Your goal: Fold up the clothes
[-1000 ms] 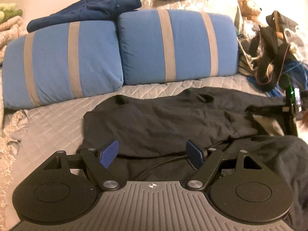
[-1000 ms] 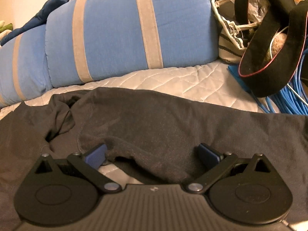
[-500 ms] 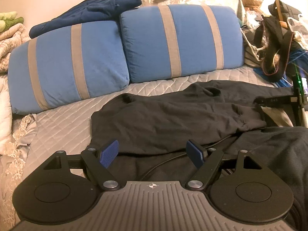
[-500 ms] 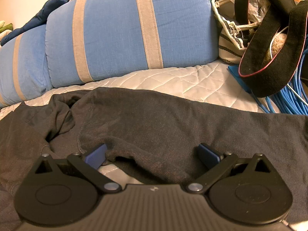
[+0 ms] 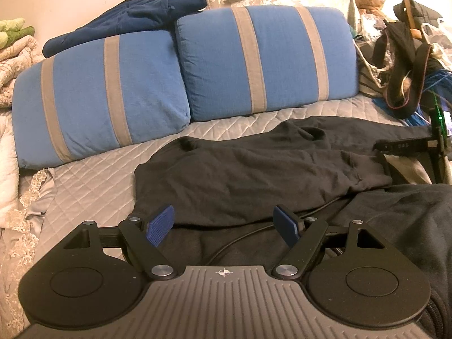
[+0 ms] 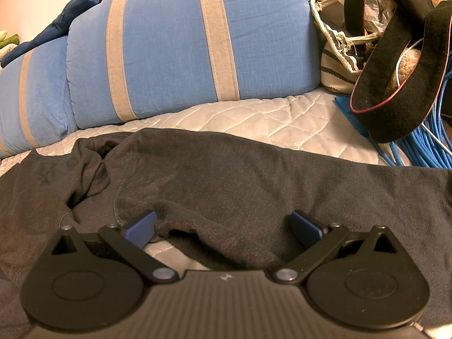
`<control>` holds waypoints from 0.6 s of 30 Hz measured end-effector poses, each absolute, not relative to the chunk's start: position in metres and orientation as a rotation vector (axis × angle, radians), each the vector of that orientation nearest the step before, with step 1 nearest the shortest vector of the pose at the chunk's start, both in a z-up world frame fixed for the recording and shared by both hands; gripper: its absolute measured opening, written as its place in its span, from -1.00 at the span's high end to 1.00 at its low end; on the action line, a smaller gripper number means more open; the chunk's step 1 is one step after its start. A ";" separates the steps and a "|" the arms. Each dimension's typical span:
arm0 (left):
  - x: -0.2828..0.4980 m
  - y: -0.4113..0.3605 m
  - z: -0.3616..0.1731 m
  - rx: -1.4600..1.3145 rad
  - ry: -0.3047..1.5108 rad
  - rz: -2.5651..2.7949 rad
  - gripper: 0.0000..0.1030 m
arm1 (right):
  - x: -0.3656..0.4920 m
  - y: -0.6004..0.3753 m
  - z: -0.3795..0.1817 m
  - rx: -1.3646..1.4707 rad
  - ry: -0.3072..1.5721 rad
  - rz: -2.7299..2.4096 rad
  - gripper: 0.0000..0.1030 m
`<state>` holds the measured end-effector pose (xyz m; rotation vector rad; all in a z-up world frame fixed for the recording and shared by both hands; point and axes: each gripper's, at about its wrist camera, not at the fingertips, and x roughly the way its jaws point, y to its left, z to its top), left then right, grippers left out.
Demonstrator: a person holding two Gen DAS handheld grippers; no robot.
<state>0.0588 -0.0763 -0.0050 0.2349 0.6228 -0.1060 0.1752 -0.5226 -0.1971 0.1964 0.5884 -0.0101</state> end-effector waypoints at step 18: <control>0.060 -0.074 -0.005 0.237 0.624 -0.107 -0.50 | 0.175 -0.523 -0.197 0.197 0.590 -0.011 -0.99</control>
